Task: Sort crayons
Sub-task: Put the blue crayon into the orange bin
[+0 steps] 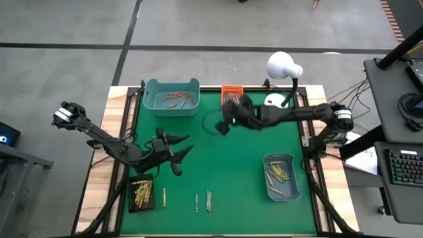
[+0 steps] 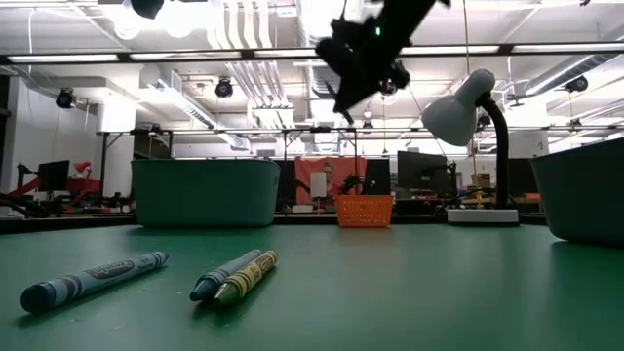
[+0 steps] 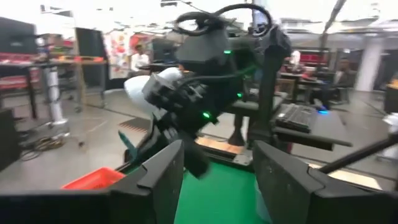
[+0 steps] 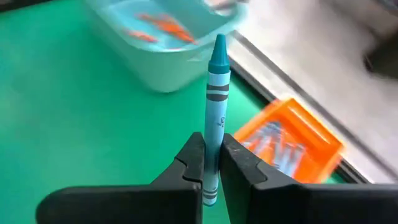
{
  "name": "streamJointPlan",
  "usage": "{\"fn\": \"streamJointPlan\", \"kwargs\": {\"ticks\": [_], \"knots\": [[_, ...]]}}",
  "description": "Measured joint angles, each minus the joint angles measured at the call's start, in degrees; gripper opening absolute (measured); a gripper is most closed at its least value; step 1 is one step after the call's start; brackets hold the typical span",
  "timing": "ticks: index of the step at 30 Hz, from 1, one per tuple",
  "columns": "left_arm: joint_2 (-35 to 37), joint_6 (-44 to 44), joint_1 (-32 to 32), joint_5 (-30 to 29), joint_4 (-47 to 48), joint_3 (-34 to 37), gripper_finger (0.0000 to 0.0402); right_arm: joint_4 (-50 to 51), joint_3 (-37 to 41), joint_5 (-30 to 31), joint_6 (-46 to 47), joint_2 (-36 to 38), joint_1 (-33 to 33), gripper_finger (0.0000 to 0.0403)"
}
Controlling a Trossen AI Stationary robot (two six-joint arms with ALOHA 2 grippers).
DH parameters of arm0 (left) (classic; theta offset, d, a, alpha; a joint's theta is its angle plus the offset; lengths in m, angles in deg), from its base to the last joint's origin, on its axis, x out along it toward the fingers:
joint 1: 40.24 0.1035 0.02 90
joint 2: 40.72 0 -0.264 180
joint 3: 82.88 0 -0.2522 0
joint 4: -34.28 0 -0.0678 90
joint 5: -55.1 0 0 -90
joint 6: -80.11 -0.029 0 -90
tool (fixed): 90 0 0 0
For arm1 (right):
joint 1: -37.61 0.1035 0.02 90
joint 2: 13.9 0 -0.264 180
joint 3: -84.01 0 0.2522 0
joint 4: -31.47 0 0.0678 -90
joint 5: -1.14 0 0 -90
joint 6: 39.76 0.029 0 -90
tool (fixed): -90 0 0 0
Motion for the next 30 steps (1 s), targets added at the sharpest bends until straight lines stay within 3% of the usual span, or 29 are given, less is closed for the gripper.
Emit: {"fn": "streamJointPlan", "kwargs": {"ticks": [3, 9, 19, 25, 30], "knots": [[0.0, 0.48, 0.0, -1.48, 0.38, 0.0, 0.0175, 0.11, 1.32, -1.2, 2.99, 0.0, -6.35, 0.002], [-0.5, 0.48, 0.0, -1.49, 0.58, 0.0, 0.0175, -0.17, 2.14, -9.15, 5.66, -0.1, -16.46, 0.0046], [-0.52, 1.36, 0.0, -1.72, 3.09, 0.0, 0.0175, -0.12, 1.63, -12.62, 4.94, -0.09, -19.3, 0.0109], [-0.5, 18.88, 0.0, -0.59, 16.47, -0.48, 0.0173, -0.08, 1.55, -17.17, 3.72, 0.83, -15.81, 0.012], [-1.96, 45.57, 0.02, 7.01, 44.28, -5.39, 0.0169, -0.06, 1.55, -17.21, 1.73, 2.53, -10.51, 0.012]]}}
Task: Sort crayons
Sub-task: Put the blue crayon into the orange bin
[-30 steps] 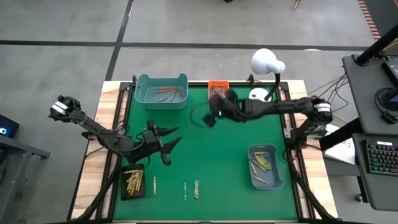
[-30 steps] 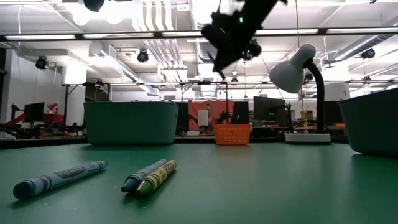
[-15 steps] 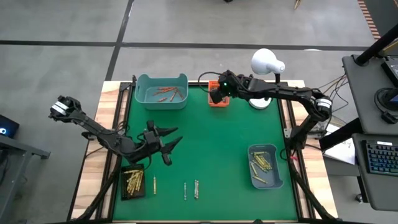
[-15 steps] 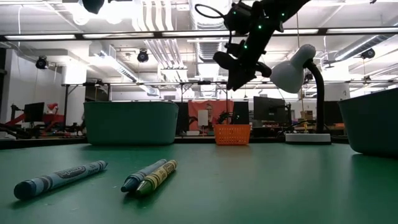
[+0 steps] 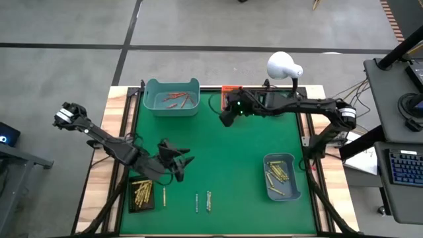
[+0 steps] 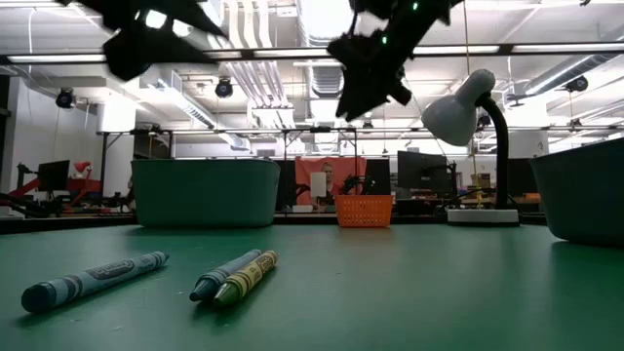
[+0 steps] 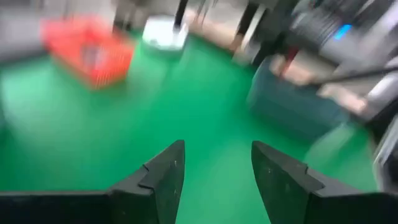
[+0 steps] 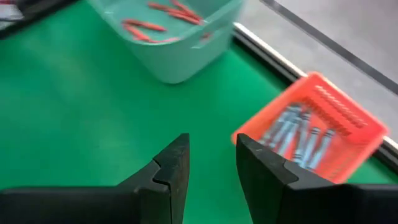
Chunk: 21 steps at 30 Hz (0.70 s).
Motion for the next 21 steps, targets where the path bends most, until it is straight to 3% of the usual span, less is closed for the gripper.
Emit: {"fn": "streamJointPlan", "kwargs": {"ticks": [4, 7, 13, 21], "knots": [[-4.51, 19.09, -0.08, 6.31, 21.72, -6.22, 0.0168, -0.03, -0.02, 0.01, -0.34, 1.22, 4.43, 0.012], [-9.7, 24.67, -0.28, 11.95, 32.51, -11.66, 0.0168, 0.04, -0.02, 0.09, -0.78, 1.87, 7.47, 0.0116], [-21.46, 26.21, -0.37, 20.68, 48.25, -23.55, 0.0168, 0.16, -0.02, 0.15, -1.77, 2.21, 13.23, 0.0107], [-34.02, 26.49, -1.32, 22.7, 63.77, -35.8, 0.0168, 4.46, -0.02, 0.09, -2.24, 2.3, 20.26, 0.0108]]}}
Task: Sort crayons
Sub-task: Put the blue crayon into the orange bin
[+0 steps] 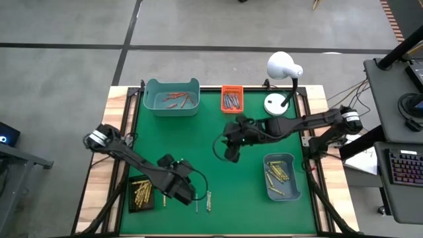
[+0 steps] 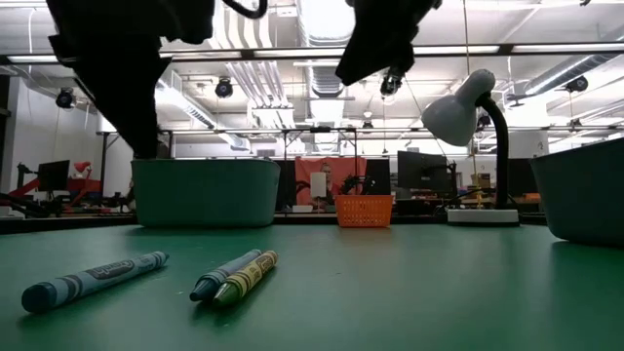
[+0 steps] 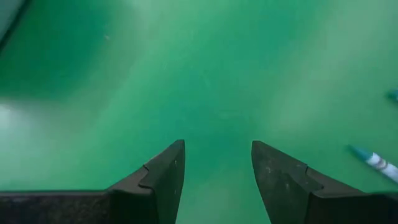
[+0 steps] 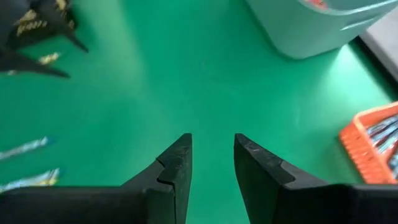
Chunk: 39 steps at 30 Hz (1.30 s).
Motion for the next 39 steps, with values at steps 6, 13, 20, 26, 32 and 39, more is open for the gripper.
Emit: {"fn": "streamJointPlan", "kwargs": {"ticks": [6, 13, 20, 26, 32, 39], "knots": [[-3.27, 4.29, -0.97, 4.59, -2.16, -3.5, 0.0168, 3.98, 0.0, -1.75, 3.15, 0.0, 6.14, 0.0105], [-8.57, 12.46, -2.05, 4.56, -9.9, -7.01, 0.0168, 6.69, 0.0, -2.47, 3.17, 0.0, 12.66, 0.0095], [-16.38, 18.13, -4.18, 4.55, -8.66, -13.56, 0.0168, 6.69, 0.0, -2.45, 3.64, -0.02, 15.37, 0.0096], [-21.78, 23.45, -6.12, 3.42, -3.49, -19.35, 0.0168, 6.73, 0.0, -2.44, 3.02, -0.03, 17.25, 0.0094], [-26.73, 24.07, -6.2, 2.54, -2.28, -23.96, 0.0168, 6.71, 0.0, -2.39, 2.27, -0.07, 18.45, 0.0087], [-28.93, 24.39, -6.43, 1.78, -1.28, -25.9, 0.0151, 6.61, 0.28, -1.97, 2.08, -0.08, 20.23, 0.009]]}}
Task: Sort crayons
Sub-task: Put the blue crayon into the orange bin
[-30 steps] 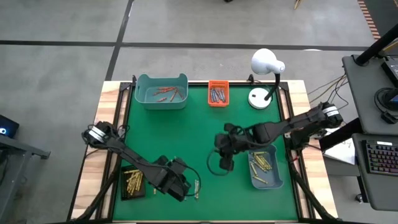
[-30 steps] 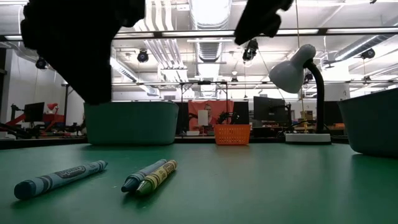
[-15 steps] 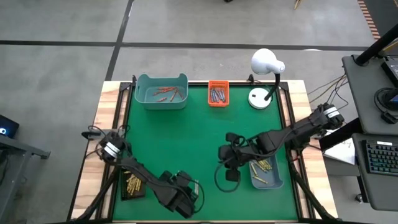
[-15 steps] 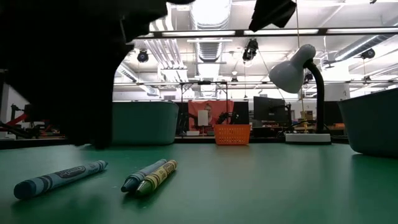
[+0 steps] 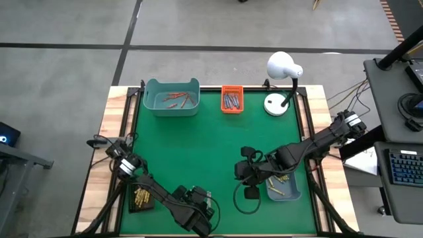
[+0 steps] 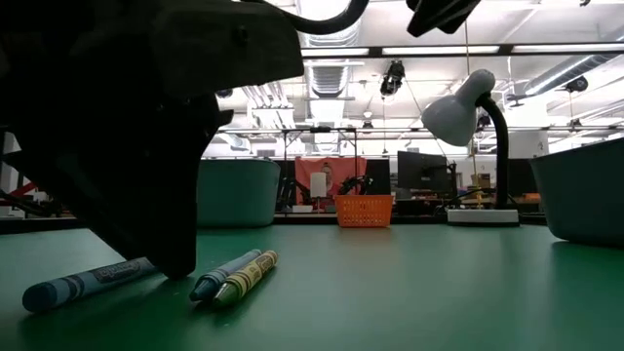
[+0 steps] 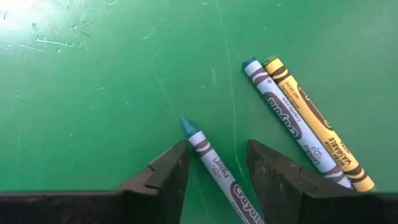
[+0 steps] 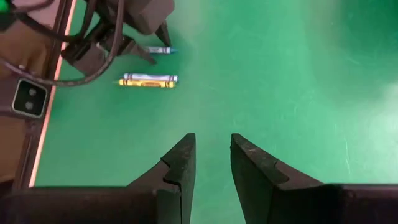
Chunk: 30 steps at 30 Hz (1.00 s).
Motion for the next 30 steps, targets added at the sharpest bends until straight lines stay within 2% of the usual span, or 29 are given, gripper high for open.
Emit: {"fn": "streamJointPlan", "kwargs": {"ticks": [10, 13, 18, 23, 30], "knots": [[-0.2, 1.23, -0.28, -1.44, 0.25, 0.15, 0.0038, -0.02, 1.32, 1.99, 0.0, -0.16, 1.37, 0.0081], [0.05, -0.81, -0.32, -1.53, 0.56, 0.21, 0.0009, -0.05, 1.65, 3.07, -0.02, -0.16, 1.37, 0.0079], [2.43, -4.62, -0.43, -4.25, 3.66, 0.62, 0.0008, -0.83, 3.56, 3.1, 0.06, -0.16, 1.41, 0.0083], [7.72, -7.38, -0.58, -11.39, 6.88, 0.47, 0.0002, -2.65, 7.19, 3.08, 0.2, -0.16, 1.43, 0.0086], [17.03, -20.3, -1.44, -24.3, 3.27, 0.43, 0.0001, -19.71, 16.31, 3.04, -2.46, -0.16, 1.43, 0.0076]]}}
